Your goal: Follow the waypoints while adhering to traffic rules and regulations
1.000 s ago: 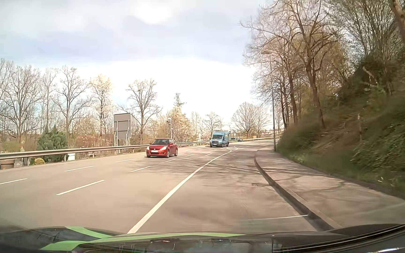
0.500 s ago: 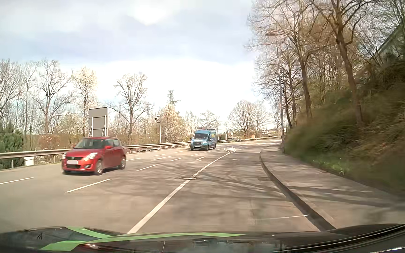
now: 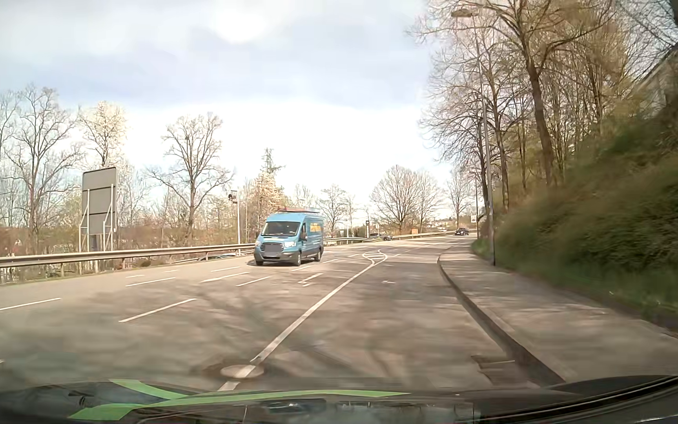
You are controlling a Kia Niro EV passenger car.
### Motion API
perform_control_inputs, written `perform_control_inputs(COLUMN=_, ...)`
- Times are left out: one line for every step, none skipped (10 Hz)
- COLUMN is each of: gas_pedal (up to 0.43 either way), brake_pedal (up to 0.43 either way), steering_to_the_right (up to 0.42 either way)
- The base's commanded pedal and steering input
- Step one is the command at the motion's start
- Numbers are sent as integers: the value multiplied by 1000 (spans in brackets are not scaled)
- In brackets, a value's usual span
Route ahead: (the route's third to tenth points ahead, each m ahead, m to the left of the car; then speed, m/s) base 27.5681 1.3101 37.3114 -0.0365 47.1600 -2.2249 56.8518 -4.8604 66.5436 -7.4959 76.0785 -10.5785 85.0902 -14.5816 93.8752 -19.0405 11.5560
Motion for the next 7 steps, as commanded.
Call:
perform_control_inputs(gas_pedal=118, brake_pedal=0, steering_to_the_right=28)
perform_control_inputs(gas_pedal=118, brake_pedal=0, steering_to_the_right=27)
perform_control_inputs(gas_pedal=118, brake_pedal=0, steering_to_the_right=28)
perform_control_inputs(gas_pedal=118, brake_pedal=0, steering_to_the_right=27)
perform_control_inputs(gas_pedal=130, brake_pedal=0, steering_to_the_right=28)
perform_control_inputs(gas_pedal=130, brake_pedal=0, steering_to_the_right=28)
perform_control_inputs(gas_pedal=118, brake_pedal=0, steering_to_the_right=28)
